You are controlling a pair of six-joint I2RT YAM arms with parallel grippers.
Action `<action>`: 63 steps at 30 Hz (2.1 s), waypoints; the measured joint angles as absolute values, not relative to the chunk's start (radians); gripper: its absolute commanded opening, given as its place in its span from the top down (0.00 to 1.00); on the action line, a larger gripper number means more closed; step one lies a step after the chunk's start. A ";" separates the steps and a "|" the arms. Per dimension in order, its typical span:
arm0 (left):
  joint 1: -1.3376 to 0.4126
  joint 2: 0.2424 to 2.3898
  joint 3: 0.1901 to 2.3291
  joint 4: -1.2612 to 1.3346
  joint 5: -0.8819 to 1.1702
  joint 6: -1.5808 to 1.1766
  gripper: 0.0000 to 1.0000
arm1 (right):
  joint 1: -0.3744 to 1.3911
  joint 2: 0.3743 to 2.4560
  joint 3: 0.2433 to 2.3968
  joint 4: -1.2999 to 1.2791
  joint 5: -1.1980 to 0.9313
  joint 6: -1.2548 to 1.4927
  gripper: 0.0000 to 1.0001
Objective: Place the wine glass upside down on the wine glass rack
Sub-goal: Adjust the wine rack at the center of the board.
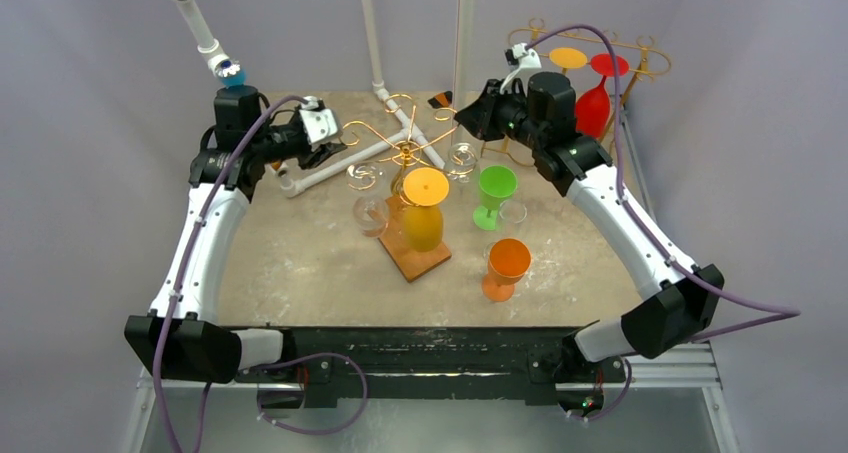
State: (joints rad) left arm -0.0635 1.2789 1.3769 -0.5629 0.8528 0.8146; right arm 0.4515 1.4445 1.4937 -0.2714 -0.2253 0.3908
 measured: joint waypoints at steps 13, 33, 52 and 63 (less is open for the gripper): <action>-0.072 1.258 1.377 -0.596 0.814 0.858 0.50 | 0.455 1.410 1.448 -0.231 -0.226 0.453 1.00; -0.082 1.294 1.423 -0.617 0.820 0.831 0.55 | 0.453 1.409 1.438 -0.217 -0.226 0.488 1.00; -0.093 1.388 1.502 -0.585 0.682 0.855 0.63 | 0.539 1.321 1.366 -0.239 -0.178 0.533 1.00; -0.120 1.429 1.542 -0.580 0.680 0.860 0.62 | 0.548 1.253 1.293 -0.207 -0.143 0.556 1.00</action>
